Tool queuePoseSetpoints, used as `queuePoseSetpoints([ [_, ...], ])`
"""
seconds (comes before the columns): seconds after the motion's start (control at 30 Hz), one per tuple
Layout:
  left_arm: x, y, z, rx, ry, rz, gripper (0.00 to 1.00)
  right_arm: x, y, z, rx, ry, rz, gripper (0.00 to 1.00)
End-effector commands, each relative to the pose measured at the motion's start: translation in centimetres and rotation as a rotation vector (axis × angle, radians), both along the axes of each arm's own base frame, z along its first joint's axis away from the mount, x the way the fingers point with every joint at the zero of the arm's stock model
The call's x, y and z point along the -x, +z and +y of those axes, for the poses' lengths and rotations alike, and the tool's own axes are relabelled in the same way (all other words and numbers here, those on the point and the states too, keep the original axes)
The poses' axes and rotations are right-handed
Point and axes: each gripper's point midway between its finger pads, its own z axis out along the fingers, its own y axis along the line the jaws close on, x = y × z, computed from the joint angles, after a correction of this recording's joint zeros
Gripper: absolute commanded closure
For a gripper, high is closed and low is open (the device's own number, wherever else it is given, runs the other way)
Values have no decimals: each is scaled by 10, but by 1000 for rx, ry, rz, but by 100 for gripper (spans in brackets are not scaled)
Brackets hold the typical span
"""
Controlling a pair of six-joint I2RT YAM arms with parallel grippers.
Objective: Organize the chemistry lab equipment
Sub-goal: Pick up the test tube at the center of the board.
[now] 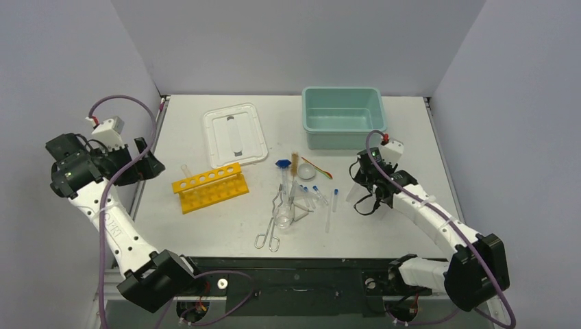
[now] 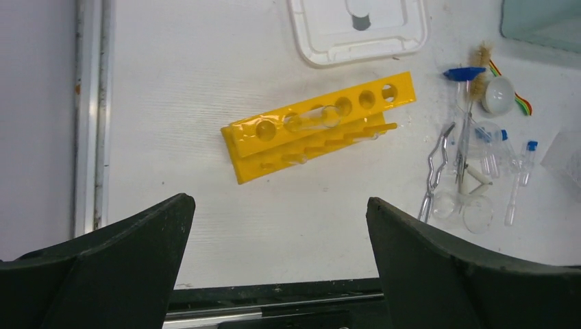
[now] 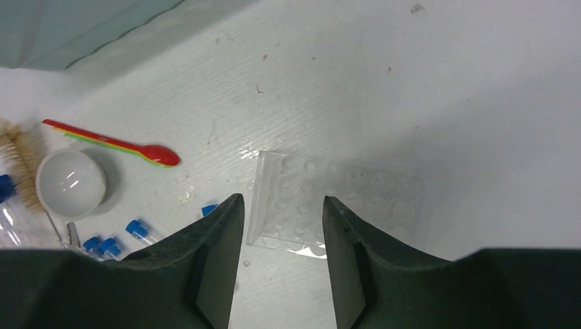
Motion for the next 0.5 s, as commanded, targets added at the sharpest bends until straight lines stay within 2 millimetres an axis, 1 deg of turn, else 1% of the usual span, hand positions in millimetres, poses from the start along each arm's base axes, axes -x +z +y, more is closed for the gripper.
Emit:
queuePoseSetpoints([
  [0.0, -24, -3, -29, -15, -73, -52, 3, 5, 36, 7, 61, 40, -96, 57],
  [0.03, -20, -13, -36, -19, -87, -41, 3, 6, 43, 11, 64, 54, -119, 56],
  [0.07, -21, -14, -40, -36, -105, -52, 3, 8, 53, 21, 79, 83, -152, 55],
  [0.1, -18, -18, -44, -42, -116, -54, 3, 9, 63, 27, 83, 99, -181, 51],
  [0.13, -17, -18, -45, -50, -124, -65, 3, 13, 69, 35, 98, 123, -208, 40],
  [0.17, -13, -19, -47, -60, -131, -73, 3, 14, 76, 44, 86, 146, -235, 35],
  [0.2, -11, -19, -49, -63, -134, -77, 3, 15, 78, 48, 69, 160, -243, 27],
  [0.23, -9, -19, -50, -60, -140, -71, 3, 16, 78, 50, 47, 167, -252, 24],
  [0.27, -9, -19, -52, -54, -145, -69, 4, 15, 82, 57, 3, 182, -273, 22],
  [0.3, -7, -20, -54, -44, -153, -57, 3, 14, 81, 59, -20, 187, -284, 20],
  [0.4, -5, -24, -57, -20, -172, -40, 3, 14, 80, 71, -81, 234, -289, 19],
  [0.47, -4, -28, -59, -12, -174, -34, 3, 14, 77, 75, -88, 240, -281, 18],
])
